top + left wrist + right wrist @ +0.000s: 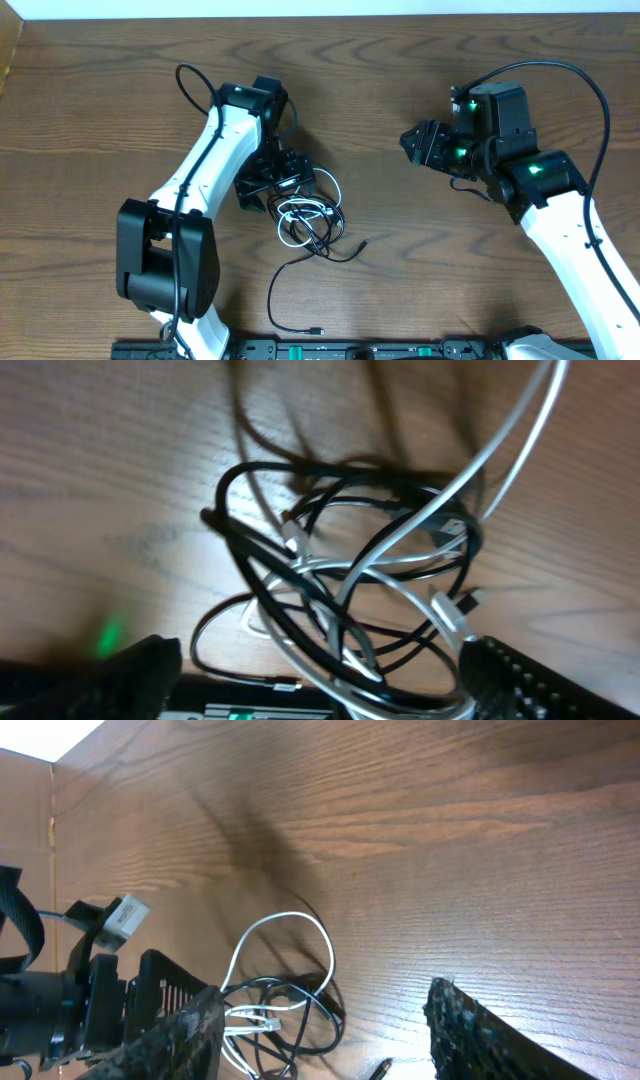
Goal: Untangle cables
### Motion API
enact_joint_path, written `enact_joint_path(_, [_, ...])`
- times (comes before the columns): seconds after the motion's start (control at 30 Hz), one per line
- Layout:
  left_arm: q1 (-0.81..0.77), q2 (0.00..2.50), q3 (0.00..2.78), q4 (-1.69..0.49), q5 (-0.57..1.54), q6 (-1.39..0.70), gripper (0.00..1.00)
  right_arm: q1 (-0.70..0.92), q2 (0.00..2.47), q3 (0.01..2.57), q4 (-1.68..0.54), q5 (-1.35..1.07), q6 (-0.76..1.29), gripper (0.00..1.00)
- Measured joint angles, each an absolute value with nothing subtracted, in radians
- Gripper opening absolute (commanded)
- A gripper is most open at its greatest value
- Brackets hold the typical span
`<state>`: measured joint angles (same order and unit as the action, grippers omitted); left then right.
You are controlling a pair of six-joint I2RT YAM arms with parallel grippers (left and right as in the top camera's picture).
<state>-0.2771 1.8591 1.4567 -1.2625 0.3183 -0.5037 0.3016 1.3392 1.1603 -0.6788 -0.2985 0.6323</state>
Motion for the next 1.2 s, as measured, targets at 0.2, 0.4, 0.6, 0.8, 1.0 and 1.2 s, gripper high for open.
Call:
enact_joint_path(0.2, [-0.33, 1.859, 1.457, -1.294, 0.298, -0.53, 0.62, 0.302, 1.371, 1.161, -0.687, -0.261, 0.612, 0.64])
enact_joint_path(0.4, [-0.378, 1.859, 1.457, -1.279, 0.289, -0.528, 0.21, 0.302, 1.457, 1.161, -0.689, -0.257, 0.609, 0.64])
enact_joint_path(0.6, [-0.381, 1.859, 1.457, -1.274, 0.285, -0.542, 0.07, 0.302, 1.512, 1.161, -0.691, -0.303, 0.608, 0.64])
enact_joint_path(0.8, [-0.374, 1.858, 1.496, -1.323, 0.31, -0.499, 0.07, 0.302, 1.515, 1.161, -0.69, -0.339, 0.607, 0.66])
enact_joint_path(1.0, [-0.369, 1.757, 1.671, -1.316, 0.383, -0.435, 0.07, 0.302, 1.515, 1.161, -0.681, -0.406, 0.581, 0.7])
enact_joint_path(1.2, [-0.369, 1.542, 1.728, -1.214, 0.412, -0.428, 0.08, 0.302, 1.515, 1.161, -0.604, -0.587, 0.503, 0.7])
